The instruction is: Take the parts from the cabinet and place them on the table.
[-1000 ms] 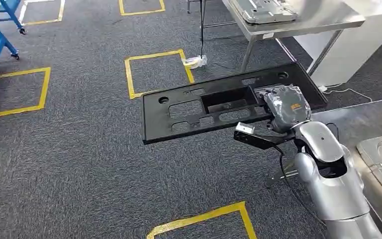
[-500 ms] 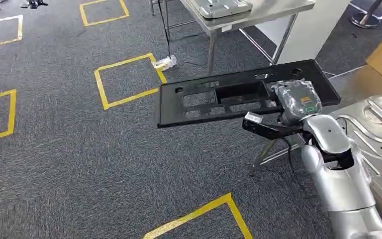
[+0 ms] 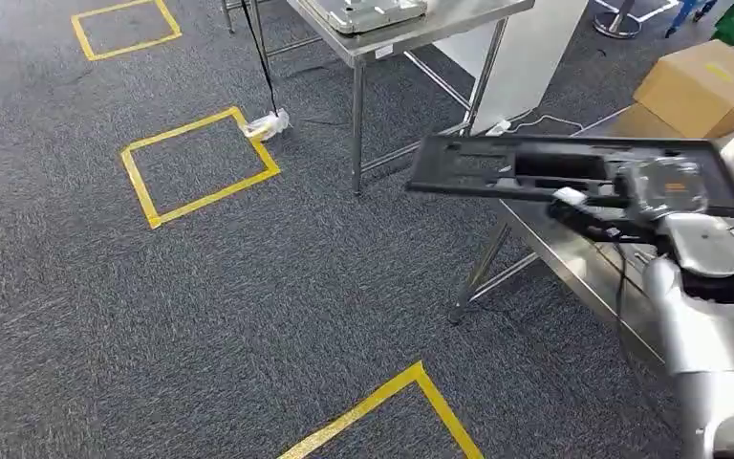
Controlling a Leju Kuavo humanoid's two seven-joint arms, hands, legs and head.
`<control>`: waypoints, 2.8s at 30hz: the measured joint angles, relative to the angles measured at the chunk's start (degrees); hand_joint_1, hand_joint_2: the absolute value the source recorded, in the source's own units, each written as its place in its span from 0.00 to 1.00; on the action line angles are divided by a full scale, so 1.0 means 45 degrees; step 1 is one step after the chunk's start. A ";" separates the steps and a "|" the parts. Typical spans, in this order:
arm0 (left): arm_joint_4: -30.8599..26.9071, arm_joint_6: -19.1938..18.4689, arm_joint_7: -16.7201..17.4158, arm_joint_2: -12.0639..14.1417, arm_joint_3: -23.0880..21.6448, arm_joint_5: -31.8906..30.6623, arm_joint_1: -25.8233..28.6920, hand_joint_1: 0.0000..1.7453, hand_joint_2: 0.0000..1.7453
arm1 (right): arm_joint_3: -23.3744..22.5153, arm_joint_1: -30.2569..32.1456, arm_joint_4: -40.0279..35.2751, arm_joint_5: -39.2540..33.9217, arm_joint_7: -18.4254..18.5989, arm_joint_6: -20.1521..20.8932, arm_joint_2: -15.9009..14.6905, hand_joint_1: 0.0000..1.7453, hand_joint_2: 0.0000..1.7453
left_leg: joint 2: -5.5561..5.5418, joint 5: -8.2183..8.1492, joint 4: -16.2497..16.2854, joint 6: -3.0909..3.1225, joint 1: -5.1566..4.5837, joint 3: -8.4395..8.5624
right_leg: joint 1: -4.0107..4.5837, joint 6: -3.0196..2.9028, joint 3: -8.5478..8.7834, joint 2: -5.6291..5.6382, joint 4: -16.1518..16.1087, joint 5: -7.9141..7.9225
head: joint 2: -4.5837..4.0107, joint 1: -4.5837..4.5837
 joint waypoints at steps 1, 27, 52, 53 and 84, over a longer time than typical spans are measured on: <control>0.0000 -0.0029 0.0000 0.0049 0.0091 -0.0139 0.0044 0.00 1.00 | -0.0596 -0.0082 0.0673 0.0163 0.0024 -0.0216 -0.0275 1.00 1.00 | 0.0104 -0.0017 0.0000 0.0024 -0.0010 0.0008 | -0.0022 0.0037 -0.0401 -0.0062 0.0796 -0.0250 | 0.0000 0.0000; 0.0000 0.0224 -0.0350 0.0418 0.0850 -0.2214 -0.0099 0.00 1.00 | -0.6128 0.1515 0.5976 0.1855 0.1899 -0.0694 -0.1869 1.00 1.00 | -0.0092 -0.0004 0.0092 -0.0237 -0.0255 -0.0026 | 0.0190 -0.0553 0.1438 0.0161 -0.2580 0.1247 | 0.0000 -0.0019; -0.0005 0.0850 -0.0729 0.1141 0.0184 -0.5775 -0.1646 0.00 0.00 | -0.4316 -0.0196 0.5418 0.2044 0.2564 0.0593 0.2599 0.00 0.00 | 0.0064 0.0051 0.0086 -0.0297 -0.0113 0.0124 | 0.0295 -0.0549 0.1586 0.0286 -0.2682 0.1377 | 0.0000 -0.0019; -0.0005 0.0850 -0.0729 0.1141 0.0184 -0.5784 -0.1644 0.00 0.00 | -0.4306 -0.0176 0.5418 0.2044 0.2559 0.0593 0.2648 0.00 0.00 | 0.0045 0.0051 0.0086 -0.0297 -0.0113 0.0111 | 0.0296 -0.0550 0.1578 0.0267 -0.2682 0.1376 | 0.0000 -0.0019; -0.0005 0.0457 -0.0704 0.0413 0.3089 -0.5449 -0.0122 0.00 0.00 | 0.0595 0.1079 -0.6536 0.0912 -0.0889 0.0035 0.4295 0.00 0.00 | -0.0010 0.0047 0.0063 -0.0342 -0.0114 -0.0037 | 0.0289 -0.0620 0.1411 0.0226 -0.2637 0.1332 | 0.0000 -0.0019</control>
